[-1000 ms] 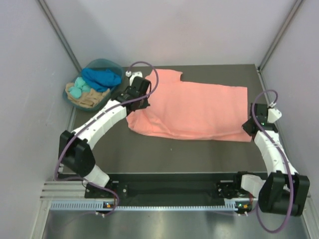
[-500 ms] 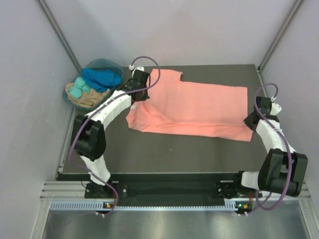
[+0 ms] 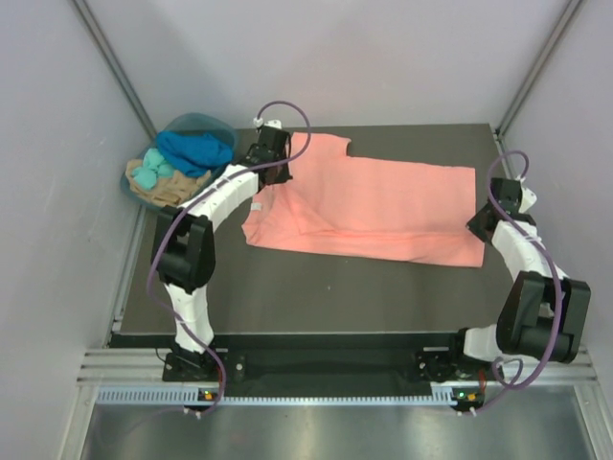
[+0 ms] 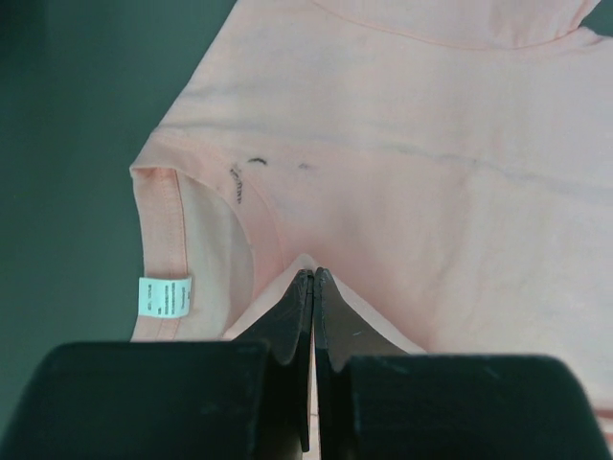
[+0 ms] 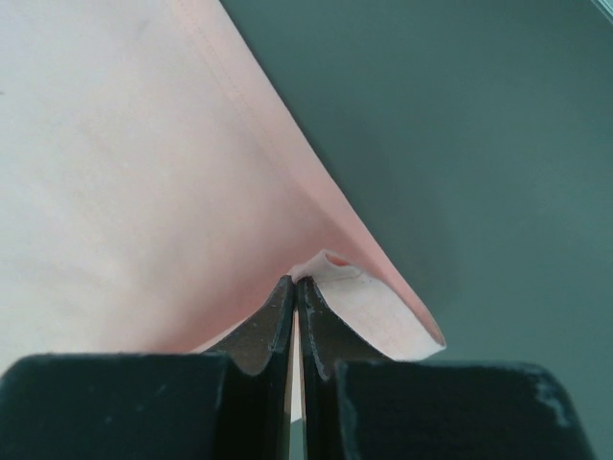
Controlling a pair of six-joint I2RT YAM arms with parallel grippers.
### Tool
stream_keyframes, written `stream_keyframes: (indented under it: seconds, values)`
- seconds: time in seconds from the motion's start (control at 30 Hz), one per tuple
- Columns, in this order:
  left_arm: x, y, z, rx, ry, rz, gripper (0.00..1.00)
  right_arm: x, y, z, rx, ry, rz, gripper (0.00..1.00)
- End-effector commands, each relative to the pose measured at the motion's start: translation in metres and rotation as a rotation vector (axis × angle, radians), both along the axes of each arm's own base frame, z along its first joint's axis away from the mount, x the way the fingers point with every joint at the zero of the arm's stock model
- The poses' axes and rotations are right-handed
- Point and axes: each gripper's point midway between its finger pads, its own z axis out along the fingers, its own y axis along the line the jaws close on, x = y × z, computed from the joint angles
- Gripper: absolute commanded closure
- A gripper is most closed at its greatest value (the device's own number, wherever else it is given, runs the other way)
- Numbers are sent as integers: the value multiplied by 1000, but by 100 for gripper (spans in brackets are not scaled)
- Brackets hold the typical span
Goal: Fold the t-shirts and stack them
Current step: Fold the tshirt
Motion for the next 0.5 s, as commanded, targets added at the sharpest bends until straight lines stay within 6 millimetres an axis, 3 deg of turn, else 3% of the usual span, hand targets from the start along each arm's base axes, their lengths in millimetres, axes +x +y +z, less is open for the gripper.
stream_keyframes:
  seconds: [0.0, 0.3, 0.47]
  values:
    - [22, -6, 24, -23, -84, -7, 100, 23, -11, 20, -33, -66, 14, 100]
    - [30, 12, 13, 9, -46, 100, 100, 20, -22, 6, -56, -21, -17, 100]
    - [31, 20, 23, 9, -69, 148, 100, 16, -30, 8, -67, -26, -40, 100]
